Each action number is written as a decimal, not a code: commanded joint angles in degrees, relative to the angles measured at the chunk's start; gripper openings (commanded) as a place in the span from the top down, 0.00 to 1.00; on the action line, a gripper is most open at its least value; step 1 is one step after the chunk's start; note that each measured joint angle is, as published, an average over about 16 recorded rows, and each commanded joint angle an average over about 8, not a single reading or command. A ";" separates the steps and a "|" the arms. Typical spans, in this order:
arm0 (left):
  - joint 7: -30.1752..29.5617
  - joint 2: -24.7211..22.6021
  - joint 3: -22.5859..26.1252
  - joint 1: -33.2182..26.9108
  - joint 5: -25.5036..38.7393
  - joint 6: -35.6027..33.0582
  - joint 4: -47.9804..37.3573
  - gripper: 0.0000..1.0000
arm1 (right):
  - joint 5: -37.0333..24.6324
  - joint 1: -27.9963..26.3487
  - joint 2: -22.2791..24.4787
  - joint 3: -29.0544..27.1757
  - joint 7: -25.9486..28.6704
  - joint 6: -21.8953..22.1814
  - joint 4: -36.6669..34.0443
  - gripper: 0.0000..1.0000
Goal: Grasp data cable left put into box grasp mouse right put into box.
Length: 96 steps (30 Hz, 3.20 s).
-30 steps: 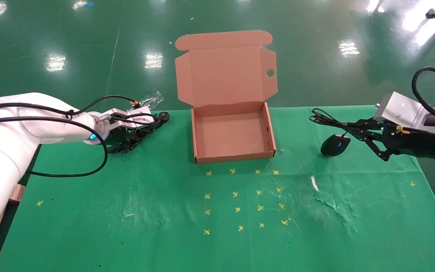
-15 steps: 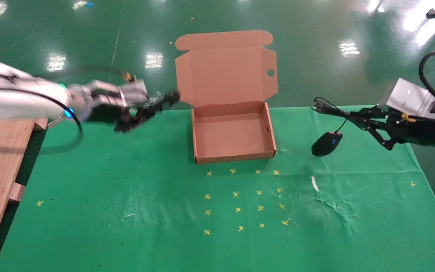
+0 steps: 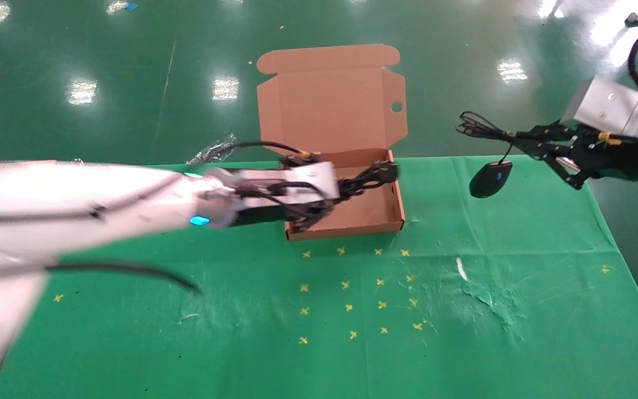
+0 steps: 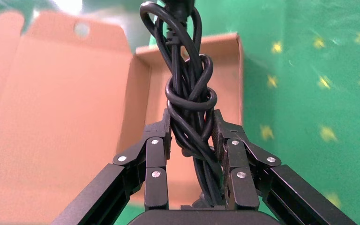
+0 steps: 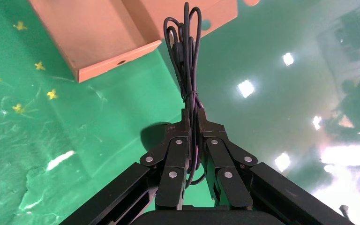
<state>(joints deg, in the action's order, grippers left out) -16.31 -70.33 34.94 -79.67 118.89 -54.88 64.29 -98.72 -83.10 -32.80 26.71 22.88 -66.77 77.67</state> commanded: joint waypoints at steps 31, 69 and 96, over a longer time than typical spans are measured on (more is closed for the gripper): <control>-9.10 2.83 1.65 -2.04 8.42 8.82 -4.53 0.00 | -1.12 -7.62 -10.69 2.79 -5.02 -1.41 -2.80 1.00; -13.15 10.11 -1.77 -3.72 9.57 8.22 -5.47 0.00 | 5.29 -13.90 -36.81 7.65 -44.62 -1.19 -55.82 0.00; -13.13 10.01 -1.71 -3.67 9.57 8.20 -5.45 0.00 | 17.23 -5.40 -28.41 3.34 -36.65 -5.17 -42.63 0.00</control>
<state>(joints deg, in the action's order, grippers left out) -29.44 -60.32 33.23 -83.35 128.46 -46.68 58.84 -81.51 -88.51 -61.23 30.06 -13.78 -71.94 35.02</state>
